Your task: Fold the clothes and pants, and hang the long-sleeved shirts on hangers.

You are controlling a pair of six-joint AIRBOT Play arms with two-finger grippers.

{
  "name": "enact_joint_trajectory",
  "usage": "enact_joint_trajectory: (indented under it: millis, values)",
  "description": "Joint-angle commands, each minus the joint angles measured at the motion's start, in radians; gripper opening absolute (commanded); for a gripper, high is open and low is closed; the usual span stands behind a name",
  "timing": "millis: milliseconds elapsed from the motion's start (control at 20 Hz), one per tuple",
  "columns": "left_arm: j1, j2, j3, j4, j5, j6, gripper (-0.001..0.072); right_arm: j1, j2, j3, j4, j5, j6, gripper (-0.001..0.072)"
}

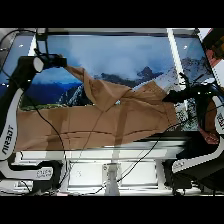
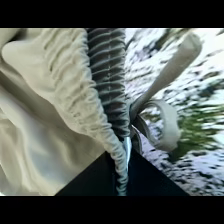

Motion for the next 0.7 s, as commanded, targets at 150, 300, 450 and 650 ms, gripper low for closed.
enact_joint_trajectory:
  millis: [150,300,450,650]
  values:
    - [0.111,0.03,0.0,0.006,-0.225,0.0,0.0021,-0.097,0.064,0.001,0.027,-0.038,0.034,0.0029]
    - [0.129,0.03,0.0,0.088,-0.339,0.0,0.0022,-0.112,0.07,0.001,0.019,-0.035,0.034,0.0029]
    - [0.129,0.03,0.0,0.231,-0.46,0.0,0.0022,-0.112,0.071,0.001,0.014,-0.037,0.037,0.0029]
    - [0.129,0.033,0.0,0.386,-0.534,-0.128,0.0022,-0.112,0.072,0.001,0.008,-0.038,0.069,0.0028]
